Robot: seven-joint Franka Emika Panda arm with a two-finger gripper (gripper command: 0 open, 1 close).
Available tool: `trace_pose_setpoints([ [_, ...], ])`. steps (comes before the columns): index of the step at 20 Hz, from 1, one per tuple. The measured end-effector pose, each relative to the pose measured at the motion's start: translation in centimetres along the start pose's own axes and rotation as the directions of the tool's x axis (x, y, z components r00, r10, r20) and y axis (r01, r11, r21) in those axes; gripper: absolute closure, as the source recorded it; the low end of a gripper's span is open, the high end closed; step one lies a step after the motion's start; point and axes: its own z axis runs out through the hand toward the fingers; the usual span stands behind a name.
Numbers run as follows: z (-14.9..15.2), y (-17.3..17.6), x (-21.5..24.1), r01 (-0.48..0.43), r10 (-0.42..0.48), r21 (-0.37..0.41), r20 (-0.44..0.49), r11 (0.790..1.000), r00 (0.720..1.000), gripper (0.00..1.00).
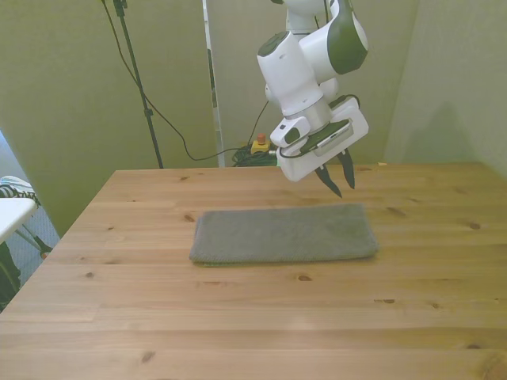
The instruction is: Unfold the towel
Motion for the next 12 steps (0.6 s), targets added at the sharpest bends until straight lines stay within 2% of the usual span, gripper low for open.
trace_pose_setpoints([
  [3, 0.1, 0.8, 1.0, -0.082, 0.073, -0.109, -0.084, 0.991, 0.994, 0.0],
  [6, -1.1, 1.0, 1.2, -0.16, 0.124, -0.2, -0.178, 0.967, 0.976, 0.0],
  [10, -4.5, 0.4, -2.5, -0.289, 0.201, -0.271, -0.311, 0.918, 0.929, 0.0],
  [12, -5.8, 0.1, -5.6, -0.37, 0.252, -0.295, -0.37, 0.881, 0.894, 0.0],
])
